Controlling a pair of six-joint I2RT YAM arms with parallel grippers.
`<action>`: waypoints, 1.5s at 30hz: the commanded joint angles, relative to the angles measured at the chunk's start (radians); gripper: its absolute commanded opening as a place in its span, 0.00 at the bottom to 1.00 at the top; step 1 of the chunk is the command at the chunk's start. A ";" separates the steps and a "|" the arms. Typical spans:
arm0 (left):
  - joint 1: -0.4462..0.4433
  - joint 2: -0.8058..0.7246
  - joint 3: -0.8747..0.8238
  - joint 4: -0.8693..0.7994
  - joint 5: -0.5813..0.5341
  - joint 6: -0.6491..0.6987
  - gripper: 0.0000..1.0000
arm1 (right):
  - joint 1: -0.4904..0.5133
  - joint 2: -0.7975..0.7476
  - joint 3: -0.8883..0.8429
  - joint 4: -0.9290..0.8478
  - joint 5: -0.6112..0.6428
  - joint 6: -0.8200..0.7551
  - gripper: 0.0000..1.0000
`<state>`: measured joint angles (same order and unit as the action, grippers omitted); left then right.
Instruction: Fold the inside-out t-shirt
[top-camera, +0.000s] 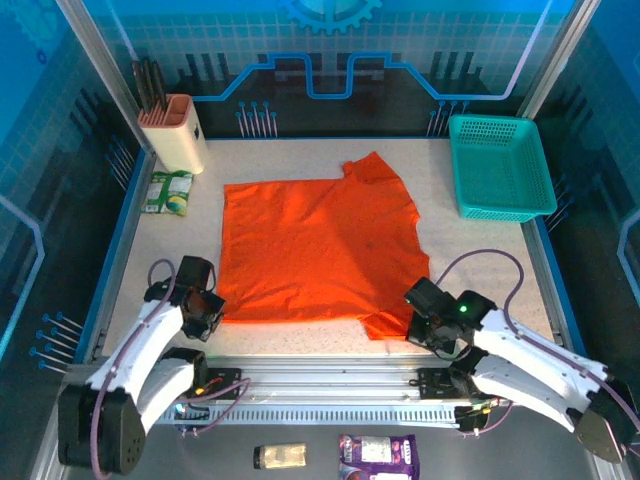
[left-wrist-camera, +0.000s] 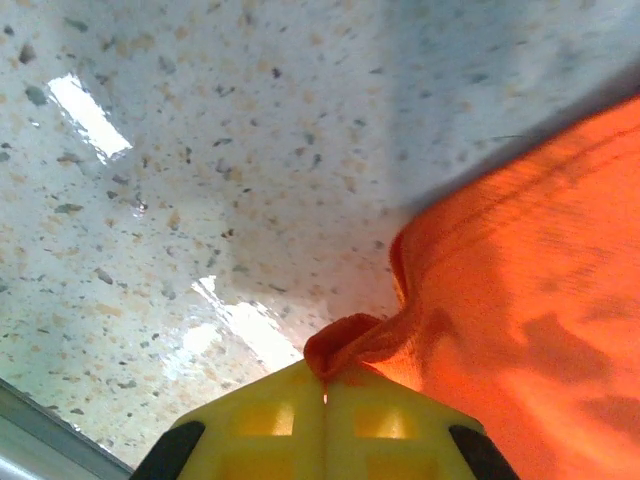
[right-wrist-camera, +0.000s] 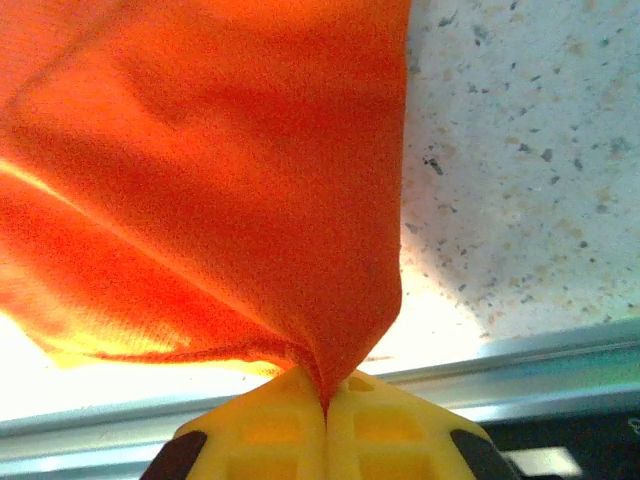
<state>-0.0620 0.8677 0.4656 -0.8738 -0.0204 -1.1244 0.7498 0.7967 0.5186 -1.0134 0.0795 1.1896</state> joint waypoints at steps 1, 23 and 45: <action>0.013 -0.089 0.042 -0.099 -0.034 -0.003 0.00 | 0.002 -0.084 0.051 -0.166 0.027 0.021 0.00; 0.050 0.270 0.316 0.076 -0.024 0.231 0.00 | -0.251 0.274 0.488 0.061 0.047 -0.389 0.00; 0.073 0.668 0.513 0.177 -0.024 0.413 0.00 | -0.460 0.659 0.626 0.260 -0.033 -0.618 0.00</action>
<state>-0.0013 1.5127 0.9607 -0.6979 -0.0299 -0.7471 0.3122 1.4273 1.1149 -0.7799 0.0647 0.6109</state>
